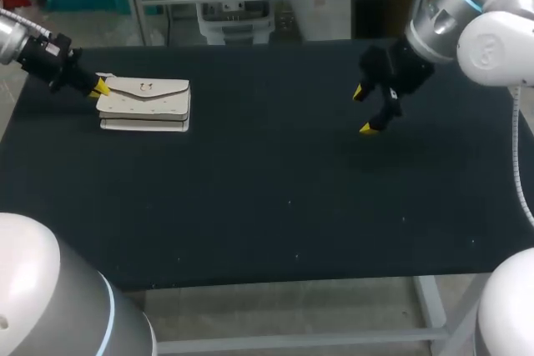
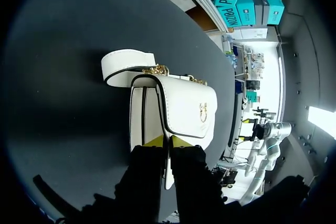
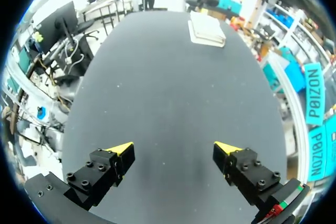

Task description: Pick up the bag, open it, inspect its contents, close it, and place it on the opposite side

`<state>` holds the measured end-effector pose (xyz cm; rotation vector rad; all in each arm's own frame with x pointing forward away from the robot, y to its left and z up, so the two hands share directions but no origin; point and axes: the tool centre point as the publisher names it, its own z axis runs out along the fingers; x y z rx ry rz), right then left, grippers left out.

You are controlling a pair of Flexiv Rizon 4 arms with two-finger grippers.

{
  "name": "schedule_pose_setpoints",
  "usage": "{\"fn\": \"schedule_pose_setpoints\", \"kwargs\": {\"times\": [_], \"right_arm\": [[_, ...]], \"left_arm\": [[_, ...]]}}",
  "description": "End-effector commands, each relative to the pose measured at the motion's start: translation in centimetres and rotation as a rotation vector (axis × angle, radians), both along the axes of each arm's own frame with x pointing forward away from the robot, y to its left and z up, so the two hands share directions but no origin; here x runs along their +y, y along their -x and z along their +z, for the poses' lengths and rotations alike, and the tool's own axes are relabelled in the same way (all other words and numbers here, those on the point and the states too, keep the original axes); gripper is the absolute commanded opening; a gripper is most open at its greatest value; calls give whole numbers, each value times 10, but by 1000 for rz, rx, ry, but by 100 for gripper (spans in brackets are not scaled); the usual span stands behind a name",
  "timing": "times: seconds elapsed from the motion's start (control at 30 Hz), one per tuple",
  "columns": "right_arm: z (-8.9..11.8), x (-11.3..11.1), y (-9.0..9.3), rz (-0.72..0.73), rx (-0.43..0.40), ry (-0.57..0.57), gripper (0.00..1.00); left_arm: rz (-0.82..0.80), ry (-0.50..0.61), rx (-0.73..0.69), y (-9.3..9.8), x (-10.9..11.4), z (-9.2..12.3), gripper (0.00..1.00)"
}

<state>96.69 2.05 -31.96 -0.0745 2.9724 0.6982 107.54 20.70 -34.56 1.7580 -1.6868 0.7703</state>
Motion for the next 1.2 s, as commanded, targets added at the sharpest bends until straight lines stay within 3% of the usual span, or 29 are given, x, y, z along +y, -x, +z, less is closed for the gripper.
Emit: {"fn": "schedule_pose_setpoints", "kwargs": {"times": [0.03, 0.2, 0.43, 0.73, 1.2], "right_arm": [[-2, 3, -2, -11, 4, 20, 100], [-7, 24, 7, 17, -18, 13, 100], [-15, 28, 16, -1, -32, -5, 100], [-31, 37, 17, 20, -3, -35, 100], [-34, 42, 18, 42, 3, -40, 100]], "left_arm": [[39, -6, -35, 6, -3, 1, 0], [118, 16, -44, 25, -35, -3, 0], [163, 66, 2, 52, -85, -16, 0], [194, 109, 4, 66, -133, -17, 0], [259, 169, -5, 84, -199, -25, 0]]}}
